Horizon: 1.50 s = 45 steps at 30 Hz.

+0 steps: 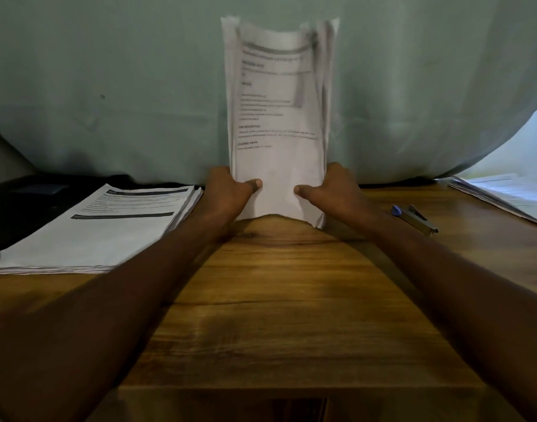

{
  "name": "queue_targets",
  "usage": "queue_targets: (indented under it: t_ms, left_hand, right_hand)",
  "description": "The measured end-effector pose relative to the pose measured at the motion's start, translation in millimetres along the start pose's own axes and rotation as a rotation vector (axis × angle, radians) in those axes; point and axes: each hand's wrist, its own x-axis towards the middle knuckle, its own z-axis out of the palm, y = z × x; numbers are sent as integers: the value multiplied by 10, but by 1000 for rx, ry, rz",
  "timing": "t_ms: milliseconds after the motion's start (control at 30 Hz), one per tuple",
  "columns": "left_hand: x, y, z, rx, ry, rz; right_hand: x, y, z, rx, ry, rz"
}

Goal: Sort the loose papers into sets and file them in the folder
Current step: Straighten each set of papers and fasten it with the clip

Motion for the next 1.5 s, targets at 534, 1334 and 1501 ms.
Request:
queue_targets:
  t_ms: [534,1334,1501]
  left_hand:
    - [107,-17,-83,-9,-44,5]
    - [81,-41,-52,-617,-63,-97]
    - [190,-7,-209,-231,45,59]
  right_hand:
    - [22,4,29,460,-96,228]
    - [45,-41,186,919,-128,377]
    - [176,15,-206,826,246,220]
